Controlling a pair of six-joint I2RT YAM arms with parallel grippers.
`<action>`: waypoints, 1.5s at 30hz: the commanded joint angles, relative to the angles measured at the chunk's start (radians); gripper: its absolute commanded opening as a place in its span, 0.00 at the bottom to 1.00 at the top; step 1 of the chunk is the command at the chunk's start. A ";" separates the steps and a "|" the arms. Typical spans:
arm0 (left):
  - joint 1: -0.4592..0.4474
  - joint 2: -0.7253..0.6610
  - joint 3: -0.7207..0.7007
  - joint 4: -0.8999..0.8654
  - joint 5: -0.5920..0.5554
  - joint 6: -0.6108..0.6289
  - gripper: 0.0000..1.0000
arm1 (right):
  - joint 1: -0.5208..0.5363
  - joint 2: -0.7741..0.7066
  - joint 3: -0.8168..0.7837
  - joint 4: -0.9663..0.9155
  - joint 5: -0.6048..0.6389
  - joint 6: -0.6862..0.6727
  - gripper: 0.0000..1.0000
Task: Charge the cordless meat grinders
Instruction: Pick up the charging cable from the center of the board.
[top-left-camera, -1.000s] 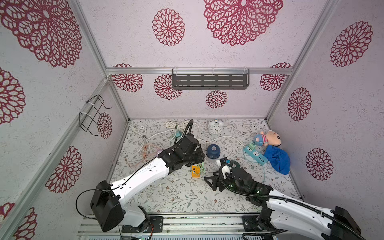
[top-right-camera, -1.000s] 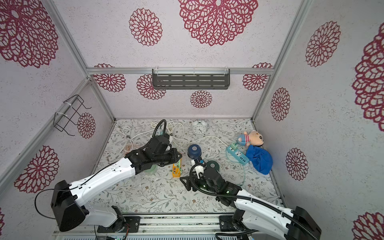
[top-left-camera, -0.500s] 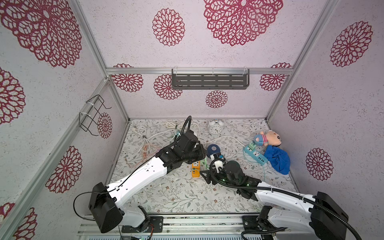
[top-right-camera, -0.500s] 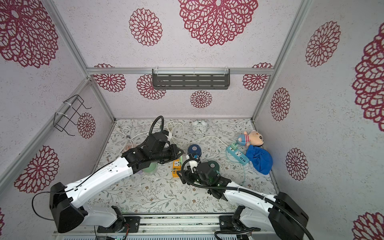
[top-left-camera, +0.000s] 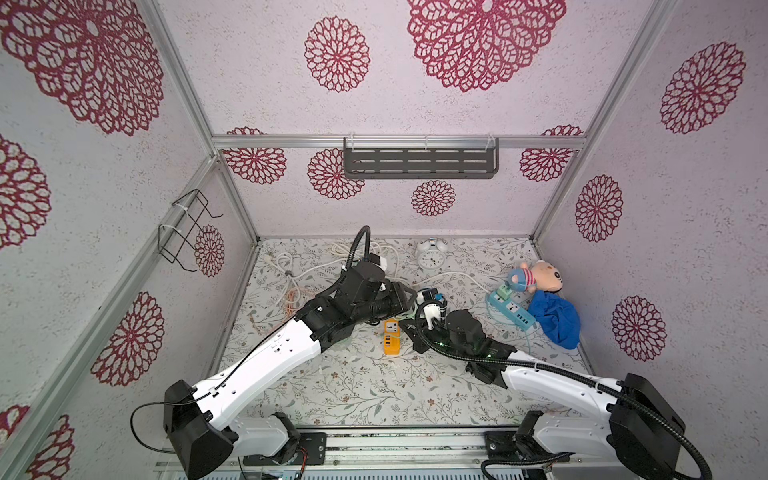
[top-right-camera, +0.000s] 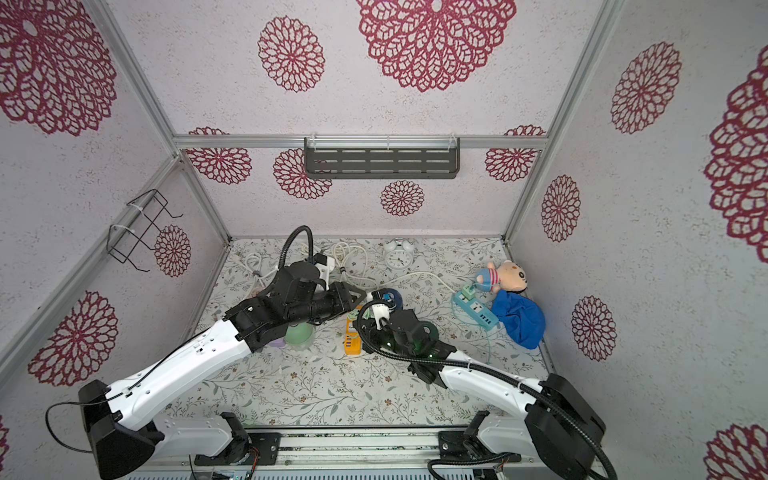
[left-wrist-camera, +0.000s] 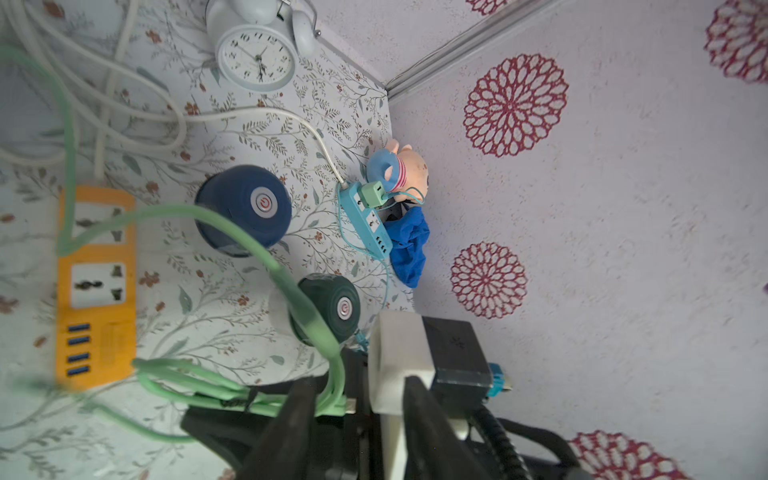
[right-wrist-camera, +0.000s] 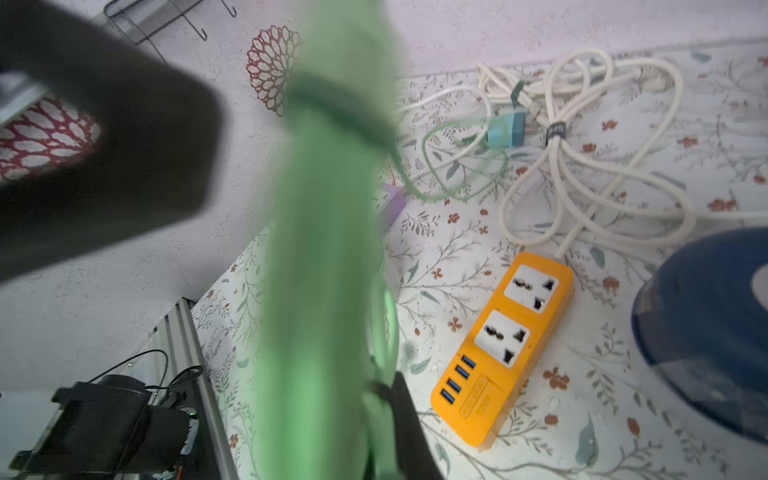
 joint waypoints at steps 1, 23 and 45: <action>0.050 -0.031 0.032 -0.014 -0.037 0.024 0.83 | -0.013 -0.026 0.069 -0.028 -0.036 0.029 0.00; 0.243 -0.319 -0.467 0.427 0.045 0.133 0.97 | -0.245 0.070 0.474 -0.414 -0.188 0.125 0.00; 0.348 0.010 -0.665 1.338 0.328 -0.165 0.97 | -0.256 0.163 0.565 -0.241 -0.291 0.307 0.00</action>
